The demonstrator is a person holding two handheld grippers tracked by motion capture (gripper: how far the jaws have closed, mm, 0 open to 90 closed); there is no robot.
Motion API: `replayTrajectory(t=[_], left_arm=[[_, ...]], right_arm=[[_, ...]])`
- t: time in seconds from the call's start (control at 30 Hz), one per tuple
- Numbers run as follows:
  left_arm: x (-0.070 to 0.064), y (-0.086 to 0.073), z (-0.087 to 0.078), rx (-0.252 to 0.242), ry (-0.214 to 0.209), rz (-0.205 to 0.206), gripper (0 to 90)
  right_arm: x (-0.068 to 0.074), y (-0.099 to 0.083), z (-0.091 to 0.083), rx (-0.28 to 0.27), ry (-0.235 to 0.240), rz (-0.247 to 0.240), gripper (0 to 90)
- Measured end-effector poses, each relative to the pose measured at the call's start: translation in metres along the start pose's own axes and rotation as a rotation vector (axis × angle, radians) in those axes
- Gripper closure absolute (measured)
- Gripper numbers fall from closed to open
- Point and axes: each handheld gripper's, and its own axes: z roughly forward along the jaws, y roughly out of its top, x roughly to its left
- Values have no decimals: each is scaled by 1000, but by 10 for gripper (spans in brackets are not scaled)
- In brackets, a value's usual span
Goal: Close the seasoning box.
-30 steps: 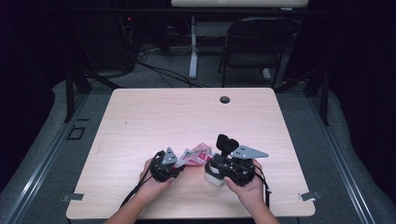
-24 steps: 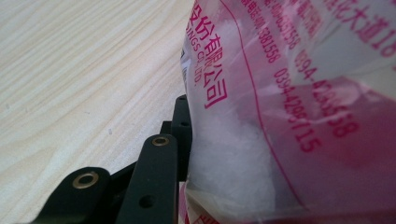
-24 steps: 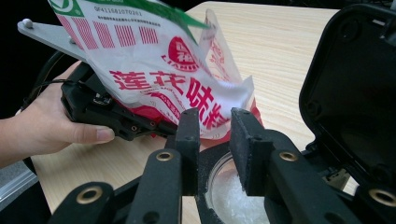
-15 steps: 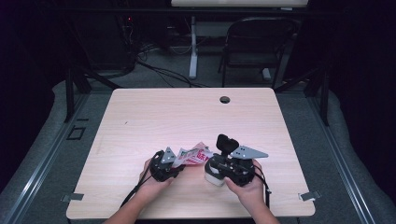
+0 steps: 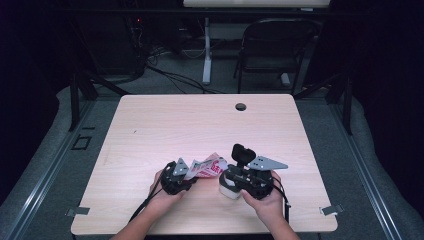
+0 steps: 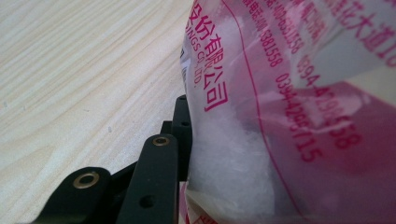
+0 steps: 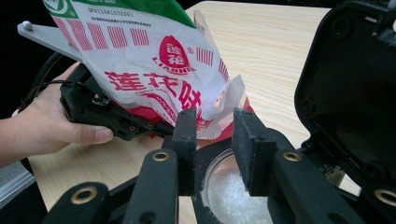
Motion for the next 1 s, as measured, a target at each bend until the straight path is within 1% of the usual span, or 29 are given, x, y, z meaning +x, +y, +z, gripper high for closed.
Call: replayTrajectory(t=[0.47, 0.57, 0.63, 0.73, 0.8, 0.83, 0.87, 0.9, 0.93, 1.0], left_arm=[[3, -1, 0, -12, -6, -17, 741], [5, -1, 0, -15, -18, -34, 743], [7, -2, 0, -25, -26, -55, 744], [13, -3, -2, -45, -49, -101, 746], [17, -4, -4, -60, -56, -124, 758], [19, -4, -6, -72, -54, -139, 758], [21, -4, -7, -73, -53, -144, 759], [22, -5, -8, -80, -57, -158, 759], [23, -5, -9, -90, -46, -172, 759], [27, -6, -11, -95, -63, -192, 759]], right_arm=[[-2, -1, 0, 0, -5, 4, 702], [-3, -1, -1, 2, -7, 6, 698], [-3, -1, -1, -1, -4, 8, 698], [-4, -1, -1, -2, -5, 9, 697], [-4, -1, -1, -3, -5, 8, 696], [-4, -1, -1, -4, -5, 10, 697], [-4, -1, -1, -5, -6, 11, 696], [-4, -1, -1, -5, -6, 11, 696], [-4, -1, -1, -4, -7, 11, 696], [-4, -1, -1, -4, -6, 11, 696]])
